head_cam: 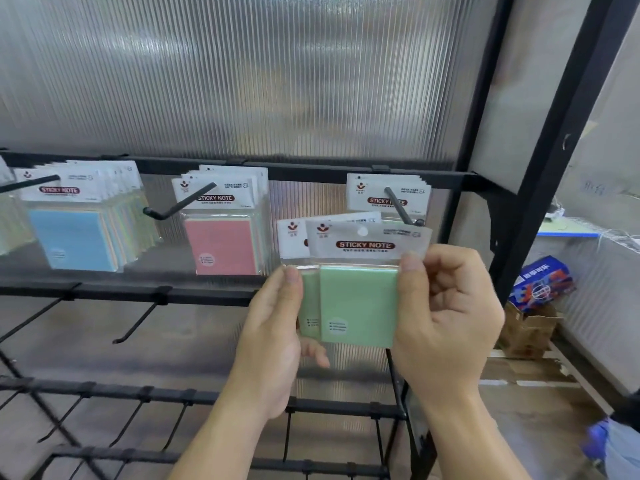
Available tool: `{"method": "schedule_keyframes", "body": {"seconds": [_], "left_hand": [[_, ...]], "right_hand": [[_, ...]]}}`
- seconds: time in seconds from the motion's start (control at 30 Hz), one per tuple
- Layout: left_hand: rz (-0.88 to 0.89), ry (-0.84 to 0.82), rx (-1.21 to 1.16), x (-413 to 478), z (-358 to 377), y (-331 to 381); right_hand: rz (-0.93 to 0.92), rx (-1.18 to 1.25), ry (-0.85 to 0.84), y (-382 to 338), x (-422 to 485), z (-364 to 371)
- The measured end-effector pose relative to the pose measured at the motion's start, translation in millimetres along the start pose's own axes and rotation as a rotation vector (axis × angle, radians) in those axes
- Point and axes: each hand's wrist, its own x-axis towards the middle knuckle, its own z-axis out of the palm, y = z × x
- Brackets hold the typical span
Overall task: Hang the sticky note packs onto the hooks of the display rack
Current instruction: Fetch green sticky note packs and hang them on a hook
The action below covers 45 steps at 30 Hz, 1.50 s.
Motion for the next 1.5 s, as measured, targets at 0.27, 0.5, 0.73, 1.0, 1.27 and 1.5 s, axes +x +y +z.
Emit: {"method": "schedule_keyframes", "body": {"seconds": [0.27, 0.5, 0.73, 1.0, 1.27, 1.5], "left_hand": [[0.034, 0.038, -0.001, 0.7, 2.8, -1.6], [0.042, 0.057, 0.014, 0.9, 5.4, -1.1], [0.047, 0.063, 0.042, 2.6, 6.3, -1.0], [0.045, 0.076, 0.074, 4.2, 5.6, -2.0], [0.038, 0.141, 0.104, 7.0, -2.6, -3.9], [0.028, 0.179, 0.137, 5.3, -13.4, -0.9]], "right_hand": [[-0.091, 0.09, 0.108, -6.1, 6.9, -8.5], [-0.148, 0.059, 0.132, -9.7, 11.3, -12.6], [-0.131, -0.021, 0.16, -1.9, 10.7, -14.6], [-0.109, -0.126, 0.091, 2.7, 13.1, -16.3], [-0.065, -0.232, 0.017, 19.3, 17.9, -7.6], [-0.025, -0.35, -0.133, 46.7, 32.3, 5.2]]}}
